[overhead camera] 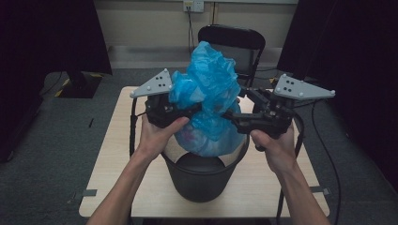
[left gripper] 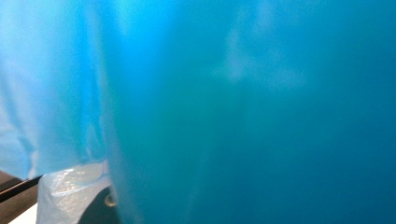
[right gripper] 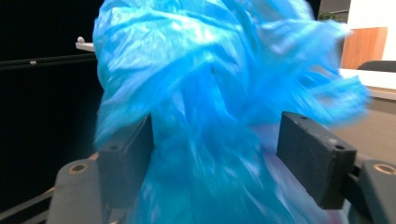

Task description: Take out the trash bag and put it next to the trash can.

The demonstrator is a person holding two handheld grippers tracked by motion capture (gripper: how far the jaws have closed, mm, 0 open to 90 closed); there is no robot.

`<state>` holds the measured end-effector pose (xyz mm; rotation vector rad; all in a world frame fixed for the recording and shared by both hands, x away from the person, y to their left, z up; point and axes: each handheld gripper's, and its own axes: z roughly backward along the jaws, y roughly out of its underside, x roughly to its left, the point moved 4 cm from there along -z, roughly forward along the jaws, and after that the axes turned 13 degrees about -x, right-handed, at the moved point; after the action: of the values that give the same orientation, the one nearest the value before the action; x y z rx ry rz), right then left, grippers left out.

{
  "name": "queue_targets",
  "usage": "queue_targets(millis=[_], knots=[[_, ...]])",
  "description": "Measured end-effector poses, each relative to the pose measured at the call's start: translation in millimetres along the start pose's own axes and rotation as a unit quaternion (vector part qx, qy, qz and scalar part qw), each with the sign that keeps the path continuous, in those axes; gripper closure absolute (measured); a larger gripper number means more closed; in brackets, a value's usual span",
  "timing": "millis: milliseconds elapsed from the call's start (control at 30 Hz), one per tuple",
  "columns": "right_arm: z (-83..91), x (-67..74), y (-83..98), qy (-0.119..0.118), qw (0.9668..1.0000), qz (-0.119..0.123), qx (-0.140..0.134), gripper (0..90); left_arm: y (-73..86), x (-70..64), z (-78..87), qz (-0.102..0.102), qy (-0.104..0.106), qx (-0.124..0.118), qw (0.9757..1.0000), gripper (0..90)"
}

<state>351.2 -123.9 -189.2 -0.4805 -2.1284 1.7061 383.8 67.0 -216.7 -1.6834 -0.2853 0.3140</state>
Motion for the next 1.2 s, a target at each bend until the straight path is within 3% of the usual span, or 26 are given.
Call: queue_targets(millis=[167,300,500,533,567,600,633,667,767,833,967,1133,1200], knots=[[13.1,-9.6,8.8,0.007,0.9999,-0.007,0.003,25.0,-5.1,7.3,7.5,0.007,-0.004,-0.013,0.9999,83.8],[21.9,-19.7,23.1,0.007,0.9997,-0.014,0.018,31.9,-12.9,8.2,13.3,0.008,-0.001,-0.021,0.9998,83.6],[17.2,-27.4,37.0,0.018,0.9991,-0.013,0.036,30.7,-20.9,7.7,16.5,0.015,0.013,-0.038,0.9991,83.5],[13.5,-28.7,38.2,0.008,0.9992,-0.016,0.036,49.3,-21.2,7.2,16.9,0.013,0.012,-0.036,0.9992,83.5],[13.5,-28.7,38.2,0.008,0.9992,-0.016,0.036,49.3,-21.3,7.1,17.1,0.012,0.011,-0.035,0.9992,83.5],[9.0,-29.3,37.8,0.007,0.9992,-0.015,0.036,66.8,-21.8,8.5,18.5,0.015,0.011,-0.040,0.9990,83.4],[9.0,-29.3,37.8,0.007,0.9992,-0.015,0.036,66.8,-21.8,8.5,18.5,0.015,0.011,-0.040,0.9990,83.3],[6.5,-29.8,37.4,0.007,0.9992,-0.016,0.035,74.1,-22.3,9.7,19.4,0.015,0.011,-0.043,0.9989,83.3],[-0.6,-30.7,34.1,0.005,0.9995,-0.014,0.028,84.9,-22.1,12.3,22.1,0.017,0.007,-0.047,0.9987,83.1],[-8.8,-31.4,30.8,0.015,0.9995,-0.008,0.027,88.1,-20.9,16.3,24.6,0.010,-0.010,-0.042,0.9990,83.0],[-19.6,-34.2,28.6,0.023,0.9992,0.000,0.034,85.6,-23.0,23.9,29.7,0.018,-0.021,-0.051,0.9983,83.2],[-22.0,-33.7,32.0,0.033,0.9987,-0.011,0.038,50.9,-23.1,32.2,35.9,0.010,-0.036,-0.045,0.9983,83.2],[-19.5,-33.6,34.3,0.036,0.9986,-0.011,0.037,45.6,-23.6,36.5,36.0,0.010,-0.041,-0.046,0.9980,83.2]])
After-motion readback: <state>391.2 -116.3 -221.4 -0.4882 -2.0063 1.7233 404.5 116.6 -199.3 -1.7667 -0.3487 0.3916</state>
